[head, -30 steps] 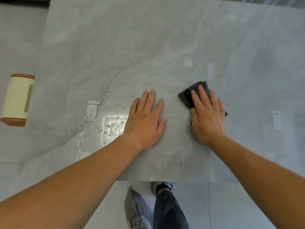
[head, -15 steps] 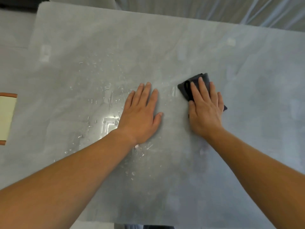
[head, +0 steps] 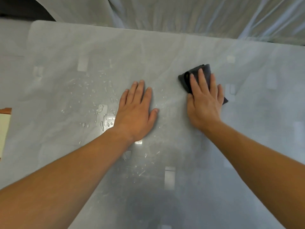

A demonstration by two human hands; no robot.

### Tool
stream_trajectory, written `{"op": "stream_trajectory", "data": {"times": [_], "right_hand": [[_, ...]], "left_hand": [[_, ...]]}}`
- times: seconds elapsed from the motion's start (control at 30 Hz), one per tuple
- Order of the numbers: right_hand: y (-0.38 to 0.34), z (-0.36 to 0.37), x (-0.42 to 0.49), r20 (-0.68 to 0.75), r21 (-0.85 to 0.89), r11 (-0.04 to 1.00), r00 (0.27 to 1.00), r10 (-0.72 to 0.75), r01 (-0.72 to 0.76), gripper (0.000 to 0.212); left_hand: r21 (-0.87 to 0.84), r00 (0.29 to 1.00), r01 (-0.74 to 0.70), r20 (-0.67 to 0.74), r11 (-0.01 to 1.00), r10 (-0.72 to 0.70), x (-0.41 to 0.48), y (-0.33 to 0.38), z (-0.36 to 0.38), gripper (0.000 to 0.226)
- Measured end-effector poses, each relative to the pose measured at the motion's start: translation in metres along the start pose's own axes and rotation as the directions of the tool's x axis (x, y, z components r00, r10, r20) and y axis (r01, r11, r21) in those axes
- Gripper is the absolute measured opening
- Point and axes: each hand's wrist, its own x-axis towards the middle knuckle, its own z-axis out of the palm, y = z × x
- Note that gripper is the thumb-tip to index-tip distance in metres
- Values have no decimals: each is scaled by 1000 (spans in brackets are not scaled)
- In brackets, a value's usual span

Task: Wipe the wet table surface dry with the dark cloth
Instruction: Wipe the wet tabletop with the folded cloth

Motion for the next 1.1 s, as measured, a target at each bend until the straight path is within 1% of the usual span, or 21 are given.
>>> {"op": "stream_trajectory", "data": {"times": [0.07, 0.13, 0.2, 0.23, 0.27, 0.33, 0.4, 0.43, 0.47, 0.53, 0.6, 0.63, 0.67, 0.7, 0.77, 0.83, 0.87, 0.9, 0.93, 1.03, 1.1], "right_hand": [[4, 1, -21, 39, -55, 985, 986, -162, 164, 58], [16, 2, -44, 127, -83, 949, 948, -292, 303, 57], [29, -3, -38, 158, -74, 939, 933, -322, 337, 56], [31, -6, -24, 142, -70, 948, 944, -297, 309, 56], [29, -9, -5, 111, -66, 966, 964, -241, 249, 57], [17, -12, 40, 33, -22, 998, 997, -65, 66, 56], [-3, -11, 79, -13, 13, 998, 998, 69, -69, 56], [-12, -9, 89, -34, 12, 997, 996, 82, -82, 56], [-19, -7, 90, -48, 1, 998, 997, 57, -57, 56], [-23, -3, 71, -16, -37, 995, 996, -93, 92, 55], [-13, -3, 47, 55, -72, 961, 963, -263, 267, 55], [-6, -6, 44, 91, -79, 948, 949, -303, 310, 55], [0, -10, 51, 106, -77, 944, 944, -312, 320, 55], [3, -14, 64, 99, -71, 954, 953, -285, 292, 55], [-3, -17, 100, 48, -50, 989, 990, -136, 139, 54], [-17, -16, 125, -14, -26, 1000, 1000, -1, 1, 55], [-26, -14, 127, -28, -27, 999, 999, 26, -26, 56], [-33, -10, 122, -30, -37, 999, 999, 12, -13, 57], [-36, -6, 110, -20, -57, 997, 999, -48, 46, 57], [-29, -3, 68, 78, -104, 948, 952, -295, 302, 56], [-21, -9, 71, 136, -98, 929, 929, -344, 358, 57]], "left_hand": [[-7, 999, 32, -5, 999, -32, 12, 2, -3, 72], [-11, 999, 45, 10, 999, -45, 19, 2, -5, 68], [-14, 999, 44, 1, 999, -44, 22, 0, -6, 66], [-12, 999, 40, -13, 999, -41, 22, -1, -6, 66], [-14, 999, 39, -25, 999, -40, 22, -1, -6, 67], [-22, 999, 38, -35, 999, -39, 22, 0, -5, 69], [-31, 997, 42, -60, 999, -44, 22, 1, -3, 68], [-33, 996, 42, -73, 999, -44, 23, 1, -3, 68], [-34, 996, 40, -79, 999, -43, 24, 0, -2, 67], [-32, 996, 32, -76, 999, -34, 23, -3, 0, 67], [-39, 997, 27, -75, 999, -30, 23, -5, 2, 67], [-43, 997, 26, -77, 999, -30, 23, -5, 3, 67], [-48, 996, 28, -82, 998, -32, 23, -5, 3, 67], [-54, 996, 30, -86, 998, -35, 23, -4, 4, 67], [-71, 996, 28, -87, 997, -34, 23, -5, 4, 68], [-74, 995, 23, -93, 997, -30, 24, -5, 4, 68], [-74, 995, 17, -92, 997, -24, 24, -6, 4, 68], [-71, 996, 12, -88, 997, -18, 24, -7, 4, 68], [-66, 996, 9, -84, 998, -14, 23, -8, 3, 67], [-57, 997, -7, -77, 998, 2, 24, -10, 0, 66], [-53, 997, -18, -76, 998, 14, 24, -12, -1, 67]]}}
